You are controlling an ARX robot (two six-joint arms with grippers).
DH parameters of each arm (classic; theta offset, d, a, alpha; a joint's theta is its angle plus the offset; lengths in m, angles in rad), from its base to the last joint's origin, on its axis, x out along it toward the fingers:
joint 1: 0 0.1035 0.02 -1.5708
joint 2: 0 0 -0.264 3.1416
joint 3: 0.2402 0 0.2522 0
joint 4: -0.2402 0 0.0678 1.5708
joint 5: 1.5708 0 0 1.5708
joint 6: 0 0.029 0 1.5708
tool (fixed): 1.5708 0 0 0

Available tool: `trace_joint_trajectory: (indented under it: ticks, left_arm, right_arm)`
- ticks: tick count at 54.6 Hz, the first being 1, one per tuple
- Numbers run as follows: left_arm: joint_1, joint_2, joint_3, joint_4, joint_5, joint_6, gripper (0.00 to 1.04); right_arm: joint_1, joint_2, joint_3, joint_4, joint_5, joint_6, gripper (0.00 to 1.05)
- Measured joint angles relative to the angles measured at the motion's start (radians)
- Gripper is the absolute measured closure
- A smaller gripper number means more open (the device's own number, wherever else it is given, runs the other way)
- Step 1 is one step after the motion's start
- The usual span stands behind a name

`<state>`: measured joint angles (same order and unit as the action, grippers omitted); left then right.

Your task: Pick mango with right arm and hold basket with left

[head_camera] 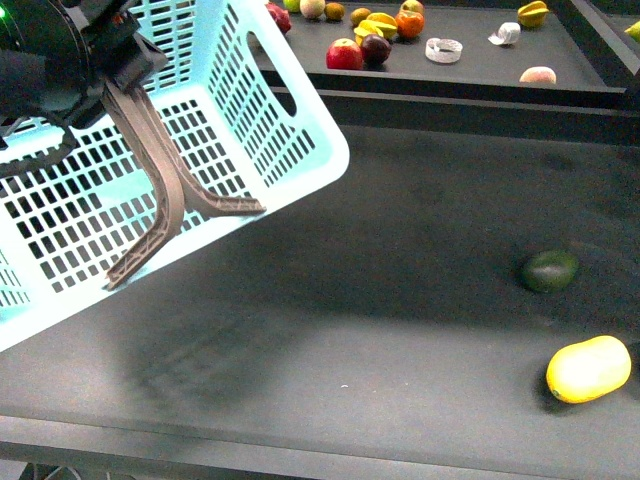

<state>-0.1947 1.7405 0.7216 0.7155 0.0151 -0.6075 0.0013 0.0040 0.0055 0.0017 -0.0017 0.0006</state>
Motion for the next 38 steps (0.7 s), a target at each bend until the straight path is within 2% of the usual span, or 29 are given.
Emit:
trace_joint_trajectory:
  ticks: [14,27,38]
  left_arm:
    - [-0.135,-0.099,-0.098,0.014,-0.021,0.205,1.00]
    - [-0.243,-0.111,-0.101,0.060,-0.010,0.271,1.00]
    - [-0.280,-0.100,-0.097,0.119,0.038,0.280,1.00]
  right_arm:
    - [0.000,0.000,0.000,0.000,0.000,0.000,0.08]
    - [0.000,0.000,0.000,0.000,0.000,0.000,0.08]
    - [0.000,0.000,0.000,0.000,0.000,0.000,0.08]
